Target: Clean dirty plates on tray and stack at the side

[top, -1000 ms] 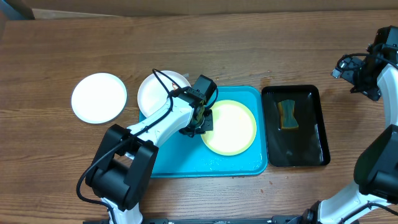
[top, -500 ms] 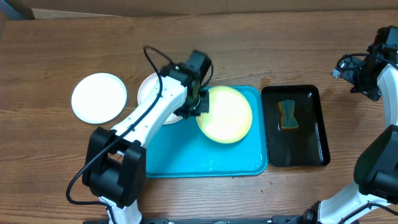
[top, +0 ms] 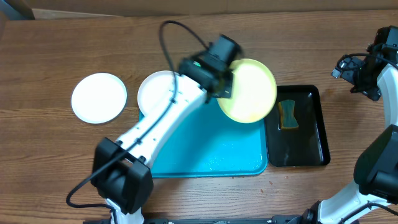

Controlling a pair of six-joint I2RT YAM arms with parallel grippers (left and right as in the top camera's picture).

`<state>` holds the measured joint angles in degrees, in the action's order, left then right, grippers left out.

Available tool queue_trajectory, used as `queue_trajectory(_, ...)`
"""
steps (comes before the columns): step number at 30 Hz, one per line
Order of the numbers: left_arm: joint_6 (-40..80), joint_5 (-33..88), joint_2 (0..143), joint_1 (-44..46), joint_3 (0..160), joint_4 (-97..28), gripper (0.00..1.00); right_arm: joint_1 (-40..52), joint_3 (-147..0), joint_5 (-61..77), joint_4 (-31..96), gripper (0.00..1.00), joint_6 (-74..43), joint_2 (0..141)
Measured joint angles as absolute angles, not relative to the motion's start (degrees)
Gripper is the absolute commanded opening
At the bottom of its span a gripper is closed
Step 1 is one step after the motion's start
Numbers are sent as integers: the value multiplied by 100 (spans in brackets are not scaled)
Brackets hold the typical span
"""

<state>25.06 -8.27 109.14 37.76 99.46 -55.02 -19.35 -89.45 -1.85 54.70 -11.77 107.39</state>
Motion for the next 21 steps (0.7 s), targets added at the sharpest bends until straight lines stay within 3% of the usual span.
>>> queue_trajectory(11, 2331, -3380, 10914, 5749, 9948, -4681, 4, -1935, -8945, -185, 5470, 100, -1177, 10739)
queue_trajectory(21, 825, -5360, 10914, 6836, 9948, -3463, 4, -1935, -8945, -185, 5472, 100, -1177, 10739)
